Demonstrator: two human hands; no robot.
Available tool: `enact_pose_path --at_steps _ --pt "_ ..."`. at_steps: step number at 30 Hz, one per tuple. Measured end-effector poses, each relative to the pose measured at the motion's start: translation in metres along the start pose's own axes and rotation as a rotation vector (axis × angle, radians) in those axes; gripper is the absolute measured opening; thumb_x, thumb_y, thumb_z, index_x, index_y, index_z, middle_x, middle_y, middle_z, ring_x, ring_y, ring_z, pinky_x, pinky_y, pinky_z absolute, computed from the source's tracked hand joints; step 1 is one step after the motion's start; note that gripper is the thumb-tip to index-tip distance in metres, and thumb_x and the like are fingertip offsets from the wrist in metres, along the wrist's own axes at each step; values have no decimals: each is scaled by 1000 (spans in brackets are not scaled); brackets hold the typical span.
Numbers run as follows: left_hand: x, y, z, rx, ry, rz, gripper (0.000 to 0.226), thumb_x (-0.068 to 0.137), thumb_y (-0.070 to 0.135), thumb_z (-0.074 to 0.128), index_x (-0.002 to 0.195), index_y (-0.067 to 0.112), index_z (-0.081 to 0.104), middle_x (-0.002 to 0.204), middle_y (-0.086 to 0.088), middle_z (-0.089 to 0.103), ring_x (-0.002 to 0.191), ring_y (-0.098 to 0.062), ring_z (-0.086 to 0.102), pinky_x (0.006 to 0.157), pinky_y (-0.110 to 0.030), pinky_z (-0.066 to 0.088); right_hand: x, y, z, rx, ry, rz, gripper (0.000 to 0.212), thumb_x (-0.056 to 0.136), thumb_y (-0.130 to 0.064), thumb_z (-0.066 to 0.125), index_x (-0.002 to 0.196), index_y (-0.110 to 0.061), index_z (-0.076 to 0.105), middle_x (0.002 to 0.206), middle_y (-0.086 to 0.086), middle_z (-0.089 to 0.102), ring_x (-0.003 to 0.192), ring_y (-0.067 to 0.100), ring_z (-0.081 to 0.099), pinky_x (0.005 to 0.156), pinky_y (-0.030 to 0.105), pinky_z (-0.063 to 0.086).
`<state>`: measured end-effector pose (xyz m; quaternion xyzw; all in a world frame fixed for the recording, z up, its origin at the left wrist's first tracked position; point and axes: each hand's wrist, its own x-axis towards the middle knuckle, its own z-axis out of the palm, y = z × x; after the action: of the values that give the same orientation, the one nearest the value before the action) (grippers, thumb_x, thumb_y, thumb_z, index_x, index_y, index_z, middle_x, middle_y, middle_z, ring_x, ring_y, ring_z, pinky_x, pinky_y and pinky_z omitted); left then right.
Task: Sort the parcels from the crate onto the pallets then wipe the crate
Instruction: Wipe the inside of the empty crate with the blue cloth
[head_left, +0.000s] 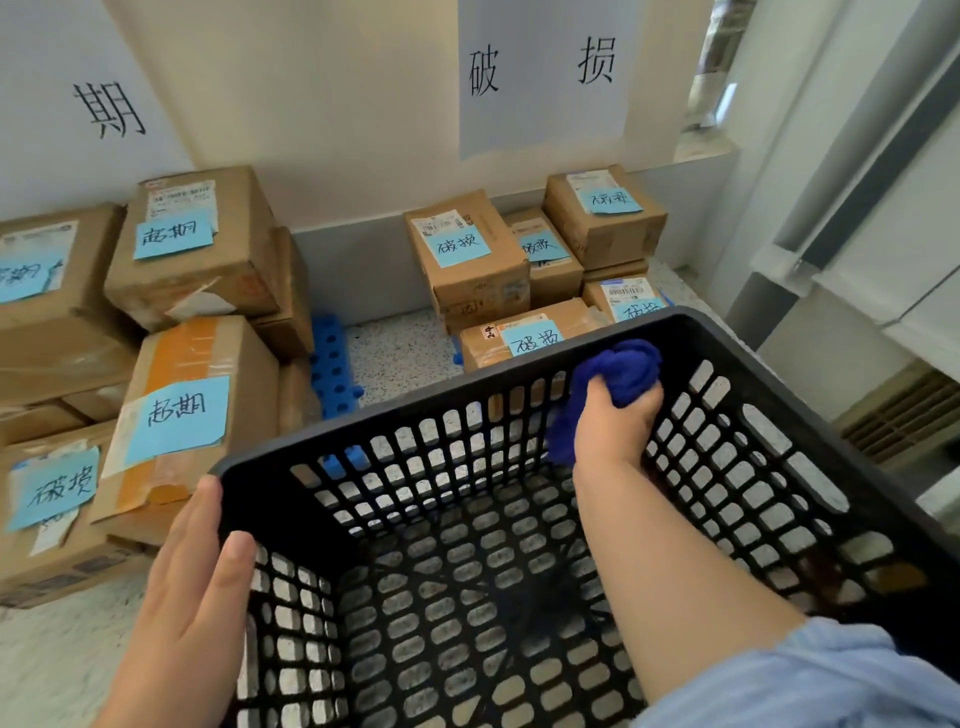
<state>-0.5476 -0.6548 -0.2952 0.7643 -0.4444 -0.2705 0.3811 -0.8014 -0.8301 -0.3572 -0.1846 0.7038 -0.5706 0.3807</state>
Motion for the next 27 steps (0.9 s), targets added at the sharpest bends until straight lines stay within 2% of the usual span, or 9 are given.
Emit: enact_pose_path --at_steps 2,5,9,13,15,17,21,23,27 --pt "1 0 1 31 -35 -18 65 87 63 32 148 45 17 146 31 14 130 17 9 110 -18 4 -23 20 14 -14 -26 -6 59 93 -20 63 144 -29 36 146 6 43 131 29 47 100 39 41" --pt "0 -2 0 76 -65 -24 68 90 67 30 151 43 12 151 31 10 131 18 4 110 -17 2 -65 46 39 -48 -91 63 61 90 -15 66 144 -23 39 143 9 48 128 30 51 104 36 43" --pt "0 -2 -2 96 -70 -36 79 79 66 23 152 43 6 146 33 9 132 17 0 110 -16 -1 -126 70 65 -98 -238 163 51 91 -13 66 137 -20 45 134 9 56 121 28 56 91 25 39" --pt "3 -10 -2 145 -76 30 80 77 69 22 150 43 -2 147 33 1 129 24 -9 104 -3 -7 -181 90 84 -128 -449 275 51 92 -15 65 138 -20 43 128 8 59 116 26 58 98 28 42" --pt "5 -12 -2 180 -75 58 81 77 70 21 149 42 -3 147 33 -1 125 28 -13 94 7 -10 -192 95 87 -119 -490 314 52 92 -17 65 138 -22 41 124 7 62 113 25 60 103 37 45" --pt "6 -14 -2 198 -67 69 85 78 71 20 152 38 -2 148 32 -2 129 24 -11 91 9 -10 -195 100 90 -144 -533 341 56 89 -23 67 138 -22 40 124 7 62 113 27 60 103 44 46" --pt "5 -17 -1 189 -49 84 83 84 72 23 154 34 1 157 24 2 133 19 -7 94 6 -8 -197 117 98 -75 -735 484 82 57 -44 73 134 -28 46 122 6 66 110 28 65 97 52 51" --pt "4 -16 -1 176 -48 73 84 82 69 23 155 33 2 160 21 3 133 19 -5 99 1 -6 -195 109 94 16 -726 579 77 60 -37 74 133 -34 49 121 4 66 110 29 65 95 53 51" --pt "3 -16 -2 155 -58 67 87 78 69 24 154 35 2 160 20 5 133 18 -3 109 -14 1 -176 89 87 325 -521 696 46 90 -13 61 131 -30 49 123 9 62 107 31 63 88 47 54"
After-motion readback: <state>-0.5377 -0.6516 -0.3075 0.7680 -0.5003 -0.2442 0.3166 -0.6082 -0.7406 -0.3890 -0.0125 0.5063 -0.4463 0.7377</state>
